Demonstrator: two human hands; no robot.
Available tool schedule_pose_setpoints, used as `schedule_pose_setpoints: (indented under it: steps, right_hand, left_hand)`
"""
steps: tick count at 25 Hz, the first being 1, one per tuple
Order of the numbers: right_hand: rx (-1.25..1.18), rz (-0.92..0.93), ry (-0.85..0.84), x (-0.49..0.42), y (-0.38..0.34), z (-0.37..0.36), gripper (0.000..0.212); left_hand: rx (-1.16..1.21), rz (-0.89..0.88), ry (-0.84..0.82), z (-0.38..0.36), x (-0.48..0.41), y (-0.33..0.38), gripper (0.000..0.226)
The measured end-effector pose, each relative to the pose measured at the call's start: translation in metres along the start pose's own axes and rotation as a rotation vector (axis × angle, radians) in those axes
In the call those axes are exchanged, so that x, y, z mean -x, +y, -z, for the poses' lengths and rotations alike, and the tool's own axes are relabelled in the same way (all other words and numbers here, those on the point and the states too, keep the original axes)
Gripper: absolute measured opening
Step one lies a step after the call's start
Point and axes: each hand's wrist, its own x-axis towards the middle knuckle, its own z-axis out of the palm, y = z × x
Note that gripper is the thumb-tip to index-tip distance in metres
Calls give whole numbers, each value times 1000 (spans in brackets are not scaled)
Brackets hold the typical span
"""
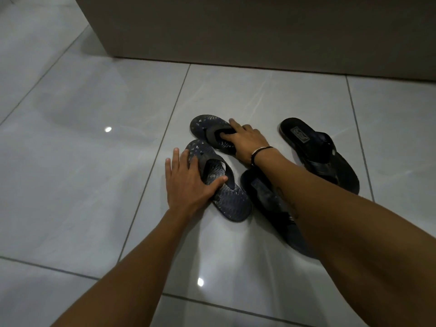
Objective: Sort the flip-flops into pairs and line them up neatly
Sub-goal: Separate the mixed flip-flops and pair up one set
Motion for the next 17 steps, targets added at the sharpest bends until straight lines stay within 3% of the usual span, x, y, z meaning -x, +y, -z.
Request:
schedule_pose_setpoints:
  steps: [3, 6, 10, 15, 17]
  right_hand:
    - [-50, 70, 0, -4, -16, 4, 62]
    - [-131, 17, 230, 23, -28, 8, 54]
    - [-190, -68, 494, 86, -68, -15, 39]
    - [-124, -81, 294, 120, -109, -60, 58]
    - [-59, -45, 268, 119, -108, -68, 52]
  left_hand:
    - [193, 61, 103, 14, -2, -25, 105]
    - [284, 1, 158, 31, -37, -52, 78]
    - [200, -252, -73, 53, -106, -53, 64]
    - [41, -474, -479, 53, -139, 4, 59]
    - [-33, -470, -491, 44, -132, 16, 54]
